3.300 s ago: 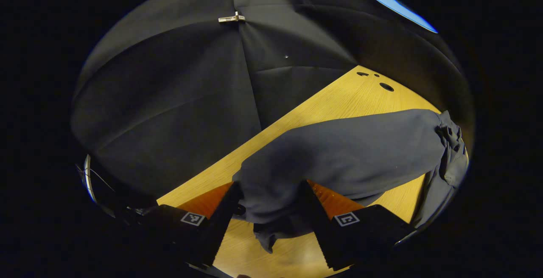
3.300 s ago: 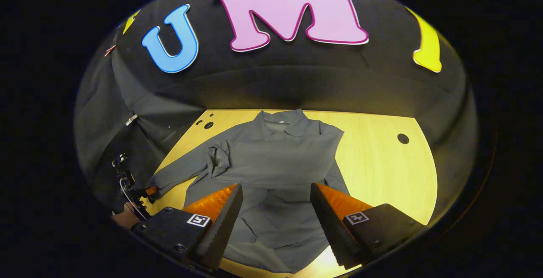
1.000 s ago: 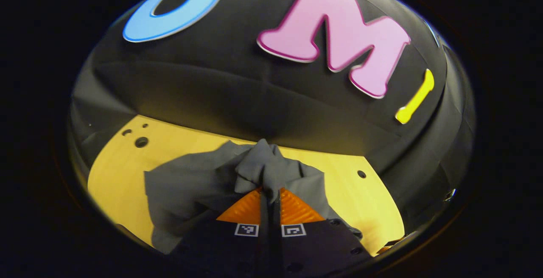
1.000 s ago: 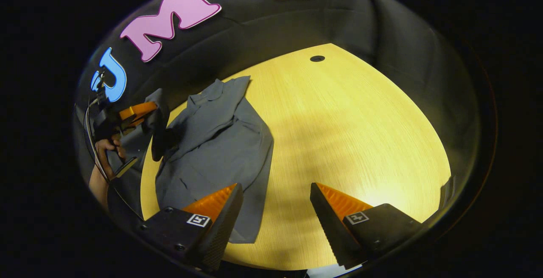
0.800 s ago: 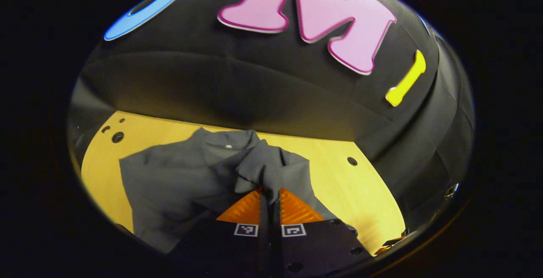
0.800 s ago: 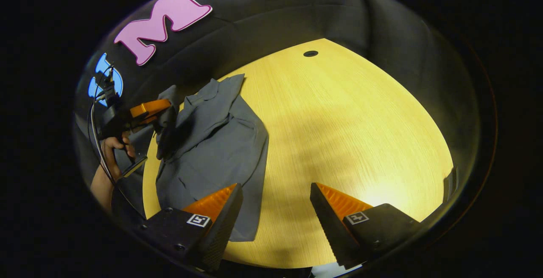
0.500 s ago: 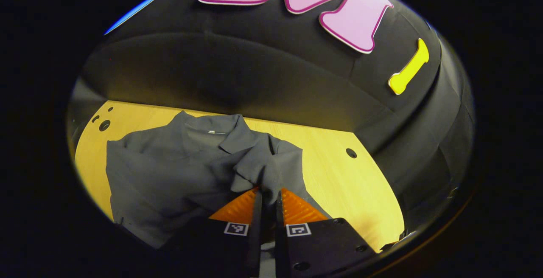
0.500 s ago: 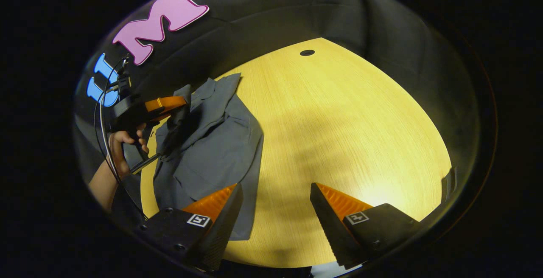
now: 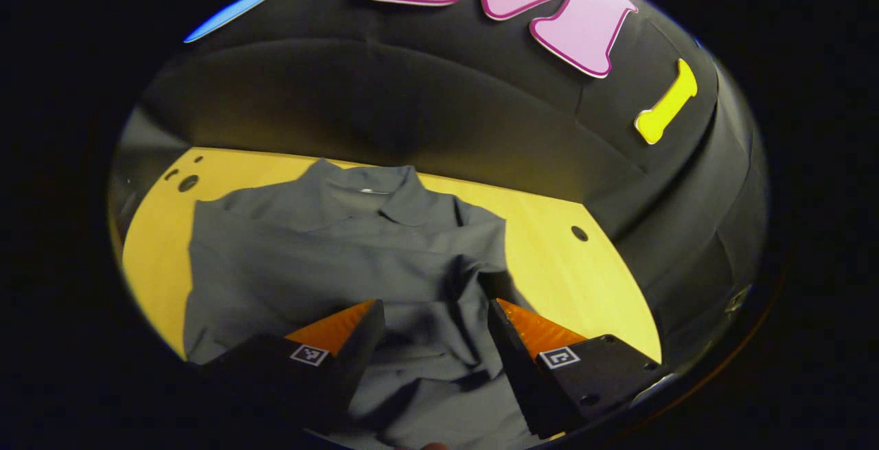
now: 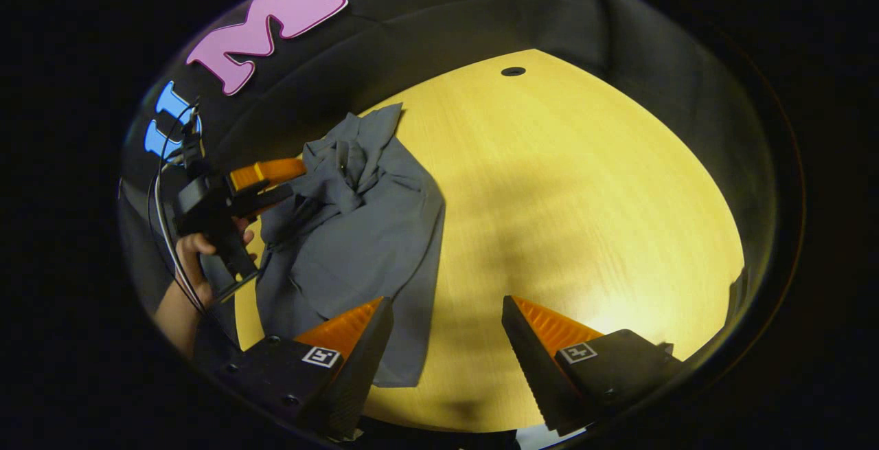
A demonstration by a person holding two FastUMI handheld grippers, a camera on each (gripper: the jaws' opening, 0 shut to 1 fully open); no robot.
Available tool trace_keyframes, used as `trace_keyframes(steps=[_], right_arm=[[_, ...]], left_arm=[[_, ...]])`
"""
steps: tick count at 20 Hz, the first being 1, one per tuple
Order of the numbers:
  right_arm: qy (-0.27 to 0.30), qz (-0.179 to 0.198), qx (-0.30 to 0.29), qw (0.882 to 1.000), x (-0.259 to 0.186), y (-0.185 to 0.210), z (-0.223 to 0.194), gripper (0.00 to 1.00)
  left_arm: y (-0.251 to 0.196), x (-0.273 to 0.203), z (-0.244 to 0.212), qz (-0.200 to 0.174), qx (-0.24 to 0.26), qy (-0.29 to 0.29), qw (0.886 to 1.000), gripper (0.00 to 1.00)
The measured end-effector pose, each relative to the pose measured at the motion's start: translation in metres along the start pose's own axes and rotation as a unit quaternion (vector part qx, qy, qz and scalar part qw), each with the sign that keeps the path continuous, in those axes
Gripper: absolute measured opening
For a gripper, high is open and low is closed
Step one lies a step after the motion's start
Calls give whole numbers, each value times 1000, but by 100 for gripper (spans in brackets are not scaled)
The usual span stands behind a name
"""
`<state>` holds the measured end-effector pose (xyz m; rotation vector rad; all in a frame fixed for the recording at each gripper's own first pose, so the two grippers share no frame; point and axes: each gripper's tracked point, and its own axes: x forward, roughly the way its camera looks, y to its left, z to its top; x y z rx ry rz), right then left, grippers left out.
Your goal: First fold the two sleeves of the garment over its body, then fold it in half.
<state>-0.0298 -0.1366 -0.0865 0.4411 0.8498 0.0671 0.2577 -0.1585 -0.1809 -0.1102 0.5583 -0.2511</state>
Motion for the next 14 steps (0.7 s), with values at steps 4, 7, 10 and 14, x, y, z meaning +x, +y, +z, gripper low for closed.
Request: trace_keyframes(steps=[4, 7, 10, 14], right_arm=[[18, 11, 9, 1000, 21, 14, -3, 99], [30, 16, 19, 999, 33, 25, -9, 99], [46, 17, 11, 999, 42, 35, -21, 99], [71, 8, -7, 997, 52, 46, -44, 99]], left_arm=[[73, -63, -34, 66, 15, -7, 998, 95], [123, -115, -70, 119, -11, -2, 993, 95], [166, -164, -113, 171, -51, 11, 984, 96], [199, -202, -173, 223, -90, 43, 970, 95]])
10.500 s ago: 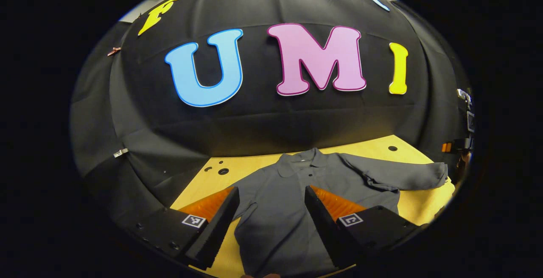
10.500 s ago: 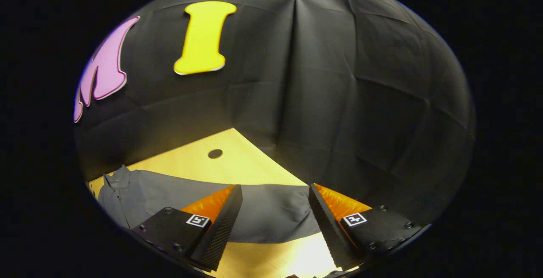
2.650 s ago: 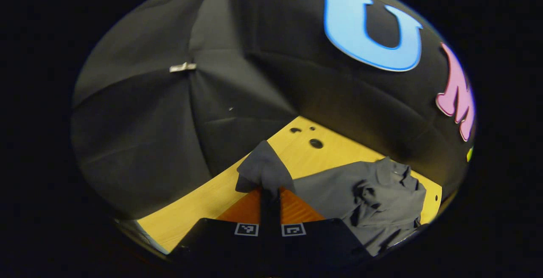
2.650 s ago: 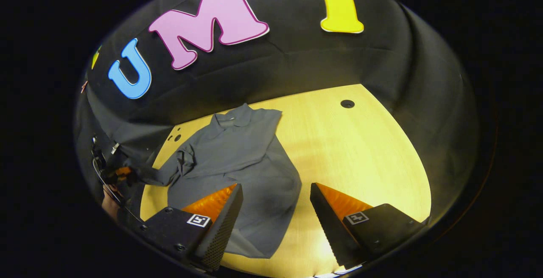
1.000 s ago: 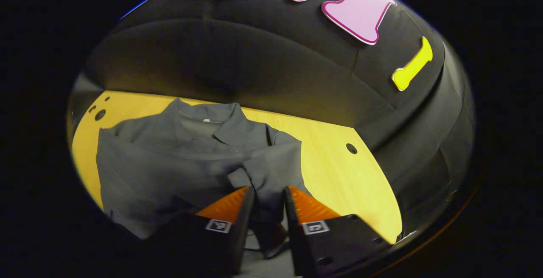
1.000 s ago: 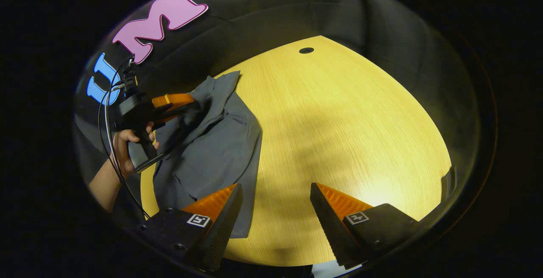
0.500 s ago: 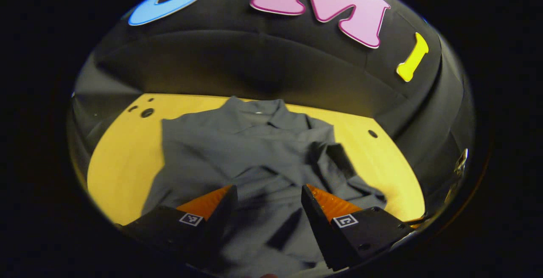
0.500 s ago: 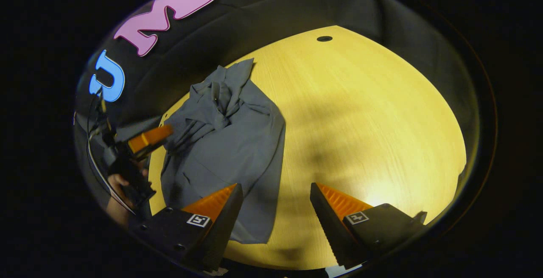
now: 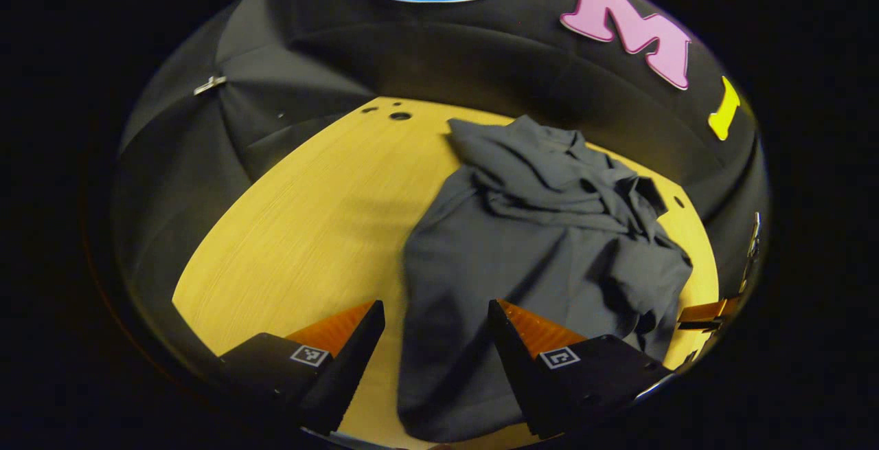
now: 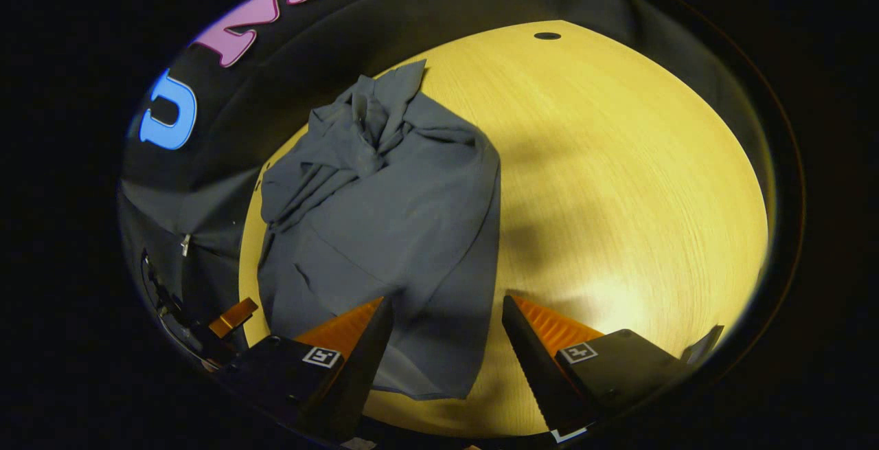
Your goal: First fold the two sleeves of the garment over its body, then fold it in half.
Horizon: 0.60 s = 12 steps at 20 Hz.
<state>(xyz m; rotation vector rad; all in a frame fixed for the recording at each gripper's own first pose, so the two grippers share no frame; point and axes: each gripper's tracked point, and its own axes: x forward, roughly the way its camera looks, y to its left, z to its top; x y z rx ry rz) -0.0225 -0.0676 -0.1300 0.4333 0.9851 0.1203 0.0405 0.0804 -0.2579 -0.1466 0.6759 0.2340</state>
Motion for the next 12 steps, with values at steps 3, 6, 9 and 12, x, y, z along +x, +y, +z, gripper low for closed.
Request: trace_keyframes(steps=[3, 6, 9, 12], right_arm=[[8, -10, -22, 1000, 1, 8, -12, 99], [17, -23, -55, 998, 5, 6, -17, 99], [23, -37, -100, 994, 7, 11, -21, 99], [31, -62, -183, 981, 14, 19, -29, 94]], left_arm=[[14, -8, -28, 19, 1, 17, 1000, 95], [9, -11, -48, 21, 9, 34, 999, 95], [3, -8, -70, 29, 28, 54, 998, 95], [-1, -5, -74, 38, 21, 56, 998, 98]])
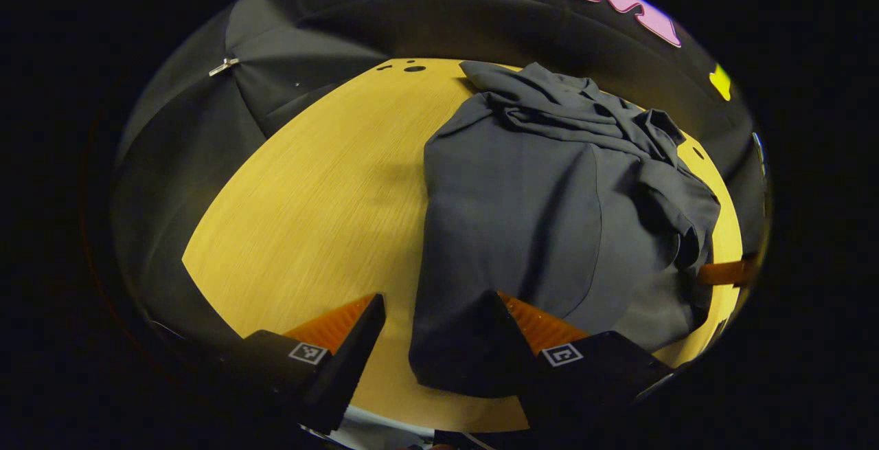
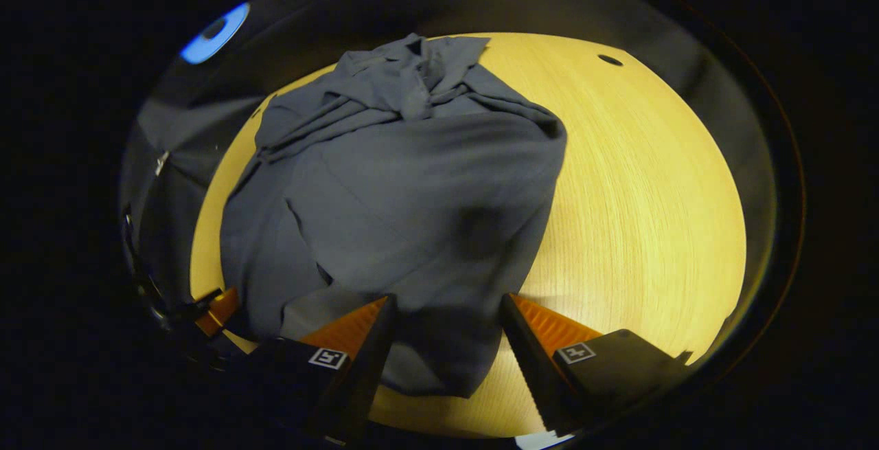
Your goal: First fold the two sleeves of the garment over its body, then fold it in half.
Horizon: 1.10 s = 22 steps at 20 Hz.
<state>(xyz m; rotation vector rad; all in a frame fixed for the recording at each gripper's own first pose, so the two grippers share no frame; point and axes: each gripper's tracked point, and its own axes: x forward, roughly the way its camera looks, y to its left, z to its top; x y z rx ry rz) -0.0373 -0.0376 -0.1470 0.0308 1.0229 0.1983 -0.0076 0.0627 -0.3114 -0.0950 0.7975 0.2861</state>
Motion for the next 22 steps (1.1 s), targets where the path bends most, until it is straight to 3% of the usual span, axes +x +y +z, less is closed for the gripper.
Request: trace_keyframes(steps=[1, 2, 3, 4, 5, 6, 7, 8, 9, 11, 13, 15, 19, 22], right_arm=[[-4, -15, -30, 999, 2, -1, -1, 90], [-9, -25, -54, 998, 2, 0, 0, 65], [-12, -27, -75, 997, 8, 3, 3, 70], [-14, -18, -90, 996, 6, 8, 4, 70], [-15, -11, -99, 995, 10, 12, 3, 56], [-19, -5, -102, 995, 13, 13, 6, 38], [-24, 6, -98, 995, 10, 16, 7, 31], [-27, 25, -99, 994, 9, 21, 9, 16], [-31, 42, -105, 993, 11, 21, 9, 9], [-30, 65, -98, 993, 11, 20, 8, 5], [-26, 82, -73, 994, 10, 20, 11, 5], [-44, 98, -55, 993, 4, 22, 20, 5], [-121, 104, -92, 983, -26, 29, 50, 5], [-147, 114, -81, 979, -38, 33, 68, 5]], left_arm=[[-2, -2, -1, -1, -2, -4, 1000, 95], [-6, -1, -3, -4, 2, 3, 1000, 91], [-7, -1, -2, -9, 9, 1, 1000, 88], [-12, -1, -2, -12, 18, 5, 1000, 77], [-14, 0, -3, -18, 25, 6, 999, 73], [-17, 0, -1, -22, 29, 8, 999, 63], [-21, 0, 0, -26, 33, 11, 999, 59], [-25, 0, 1, -32, 39, 11, 999, 50], [-29, -1, 1, -39, 47, 11, 998, 40], [-32, 0, 3, -44, 53, 3, 998, 17], [-35, -1, 3, -53, 50, 2, 997, 7], [-34, -6, 11, -59, 46, -2, 997, 6], [-45, -33, 44, -81, 46, -48, 995, 5], [-58, -52, 72, -99, 39, -70, 992, 5]])
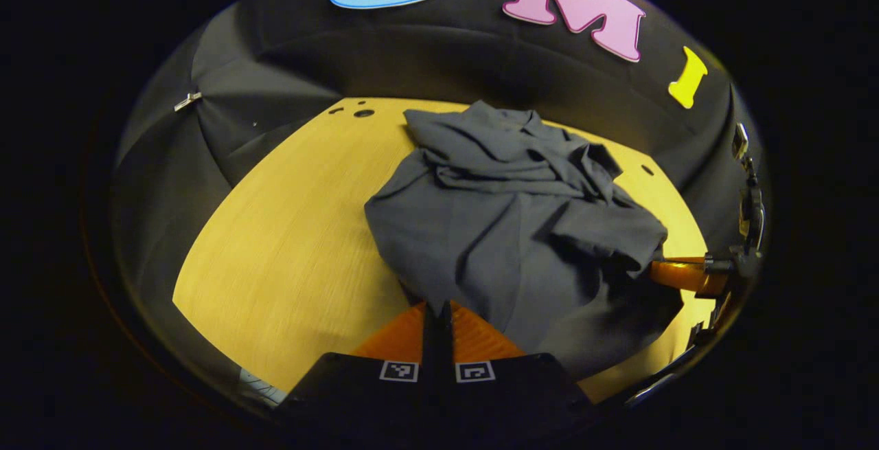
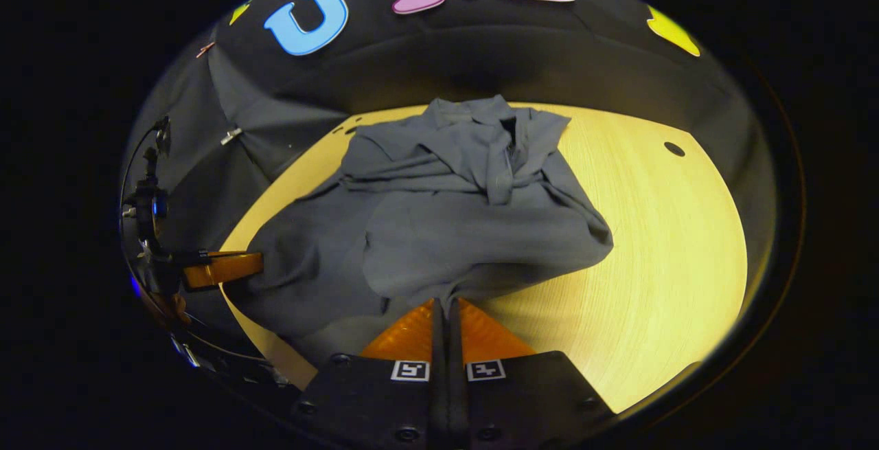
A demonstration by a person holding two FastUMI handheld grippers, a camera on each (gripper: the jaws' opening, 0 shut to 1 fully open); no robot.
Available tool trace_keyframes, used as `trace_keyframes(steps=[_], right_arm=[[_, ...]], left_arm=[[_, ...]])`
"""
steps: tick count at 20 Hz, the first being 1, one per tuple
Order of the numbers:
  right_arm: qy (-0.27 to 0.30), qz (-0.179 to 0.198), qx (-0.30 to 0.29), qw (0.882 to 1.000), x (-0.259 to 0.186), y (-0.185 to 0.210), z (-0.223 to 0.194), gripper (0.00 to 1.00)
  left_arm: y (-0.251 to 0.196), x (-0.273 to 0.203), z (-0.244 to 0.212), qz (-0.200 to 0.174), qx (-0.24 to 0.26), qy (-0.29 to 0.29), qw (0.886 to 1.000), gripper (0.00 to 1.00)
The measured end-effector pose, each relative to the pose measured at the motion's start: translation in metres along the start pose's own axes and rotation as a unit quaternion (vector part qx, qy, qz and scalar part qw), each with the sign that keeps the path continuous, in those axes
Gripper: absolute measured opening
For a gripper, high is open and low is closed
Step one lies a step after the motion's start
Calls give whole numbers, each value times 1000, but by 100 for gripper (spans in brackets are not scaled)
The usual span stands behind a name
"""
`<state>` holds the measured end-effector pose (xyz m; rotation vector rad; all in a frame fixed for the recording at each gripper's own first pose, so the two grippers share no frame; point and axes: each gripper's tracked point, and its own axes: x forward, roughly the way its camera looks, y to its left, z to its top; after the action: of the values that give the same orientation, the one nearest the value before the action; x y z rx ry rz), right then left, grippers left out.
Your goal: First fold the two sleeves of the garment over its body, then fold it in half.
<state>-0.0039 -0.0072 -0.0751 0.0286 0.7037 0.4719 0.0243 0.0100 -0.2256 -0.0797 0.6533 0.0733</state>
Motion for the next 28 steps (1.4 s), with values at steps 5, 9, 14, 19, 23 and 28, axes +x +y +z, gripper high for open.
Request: trace_keyframes(steps=[5, 9, 14, 19, 23, 28], right_arm=[[-36, -10, 24, 999, -1, -11, 38, 5], [-62, -18, 13, 998, -1, -21, 65, 5], [-95, -22, 3, 995, 1, -23, 103, 5], [-124, -29, -11, 992, 8, -29, 137, 5], [-149, -41, -16, 988, 17, -40, 168, 5], [-172, -55, -16, 983, 34, -53, 202, 5]], left_arm=[[-12, -11, 54, -17, -16, -44, 999, 6], [-14, -13, 85, -23, -17, -70, 997, 5], [-12, -7, 118, -25, -21, -93, 995, 6], [-10, 3, 158, -26, -27, -121, 992, 5], [-8, 16, 190, -24, -41, -146, 988, 5], [-14, 41, 226, -36, -43, -173, 983, 5]])
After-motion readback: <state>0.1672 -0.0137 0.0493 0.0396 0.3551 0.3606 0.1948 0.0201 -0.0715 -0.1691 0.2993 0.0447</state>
